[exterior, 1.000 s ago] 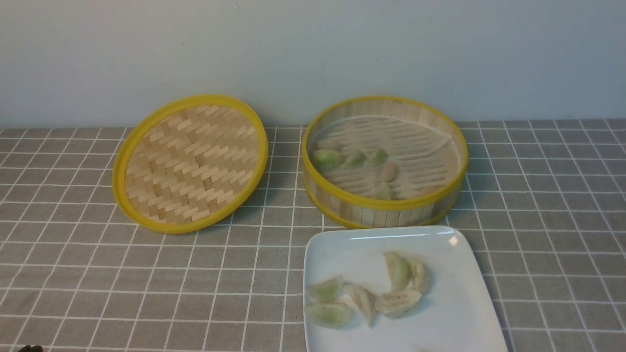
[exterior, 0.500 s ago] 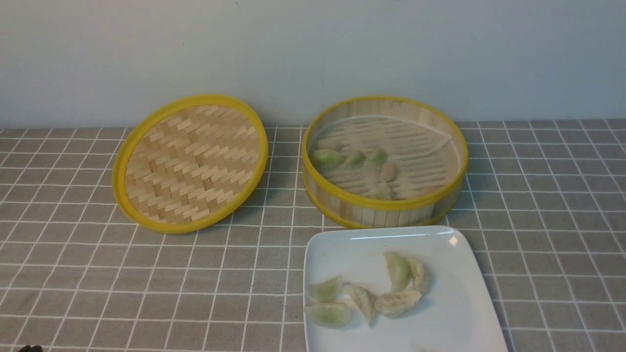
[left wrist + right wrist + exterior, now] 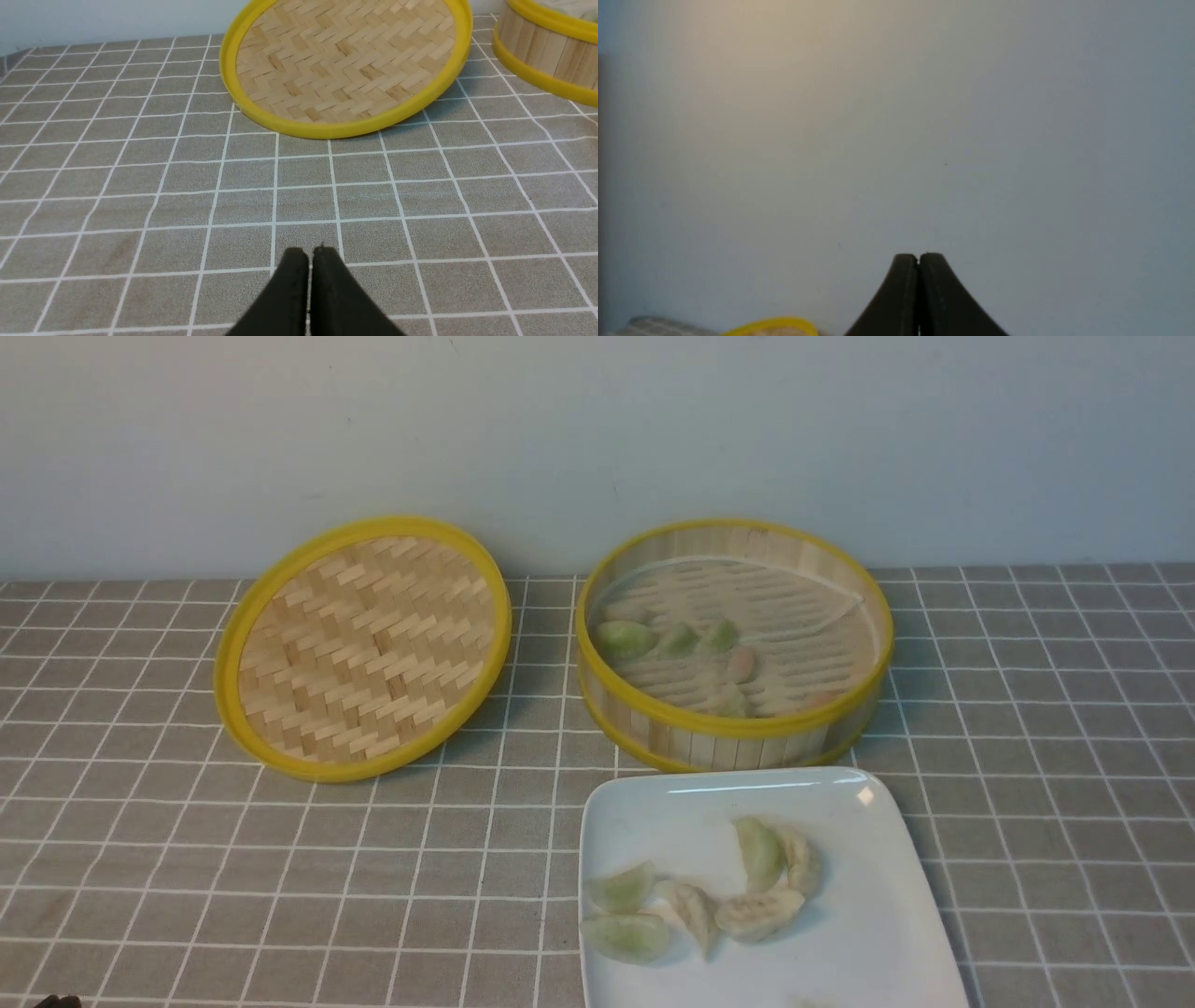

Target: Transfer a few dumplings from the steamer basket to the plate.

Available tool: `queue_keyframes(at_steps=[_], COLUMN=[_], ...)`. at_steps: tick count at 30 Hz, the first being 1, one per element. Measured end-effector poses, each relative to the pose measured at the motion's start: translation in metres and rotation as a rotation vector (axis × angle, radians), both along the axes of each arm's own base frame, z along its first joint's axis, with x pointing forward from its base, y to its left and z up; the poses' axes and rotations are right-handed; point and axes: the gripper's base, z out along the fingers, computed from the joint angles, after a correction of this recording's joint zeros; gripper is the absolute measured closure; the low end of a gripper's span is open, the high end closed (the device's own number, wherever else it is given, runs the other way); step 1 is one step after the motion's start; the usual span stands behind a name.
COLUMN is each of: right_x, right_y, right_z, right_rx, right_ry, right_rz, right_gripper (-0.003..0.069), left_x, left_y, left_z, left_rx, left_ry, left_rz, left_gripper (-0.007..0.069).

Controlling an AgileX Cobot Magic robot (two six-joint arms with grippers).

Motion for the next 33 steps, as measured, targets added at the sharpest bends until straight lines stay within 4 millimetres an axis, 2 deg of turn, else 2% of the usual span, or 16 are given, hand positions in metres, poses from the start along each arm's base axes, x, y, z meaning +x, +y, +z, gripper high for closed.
queue_keyframes(at_steps=[2,5,7,8,9,10,11,13,33], right_x=[0.004,0.019,0.031,0.032,0.040,0.041,0.046,0.048,0.049], right_y=[0.000,0.001,0.001,0.001,0.000,0.000,-0.001,-0.001,-0.003], right_z=[-0.007,-0.039,-0.068,-0.071,-0.099,-0.103,-0.129,-0.151,-0.153], right_rx=[-0.036,-0.123,-0.166,-0.167,-0.192,-0.194,-0.212,-0.219,-0.170], right_ry=[0.033,0.141,0.230,0.239,0.324,0.334,0.411,0.483,0.492], right_rz=[-0.034,-0.158,-0.231,-0.240,-0.272,-0.275,-0.292,-0.302,-0.326], right_gripper=[0.0672,0.0672,0.0672,0.0672,0.0672,0.0672,0.0672,0.0672,0.0672], left_x=[0.000,0.000,0.000,0.000,0.000,0.000,0.000,0.000,0.000], left_y=[0.000,0.000,0.000,0.000,0.000,0.000,0.000,0.000,0.000], left_z=[0.000,0.000,0.000,0.000,0.000,0.000,0.000,0.000,0.000], left_rx=[0.000,0.000,-0.002,-0.002,-0.002,-0.003,-0.006,-0.008,-0.007], left_ry=[0.000,0.000,0.000,0.000,0.000,0.000,0.000,0.000,0.000], left_rz=[0.000,0.000,0.001,0.001,0.001,0.001,0.002,0.002,0.002], left_gripper=[0.0629,0.0629,0.0629,0.0629,0.0629,0.0629,0.0629,0.0629,0.0629])
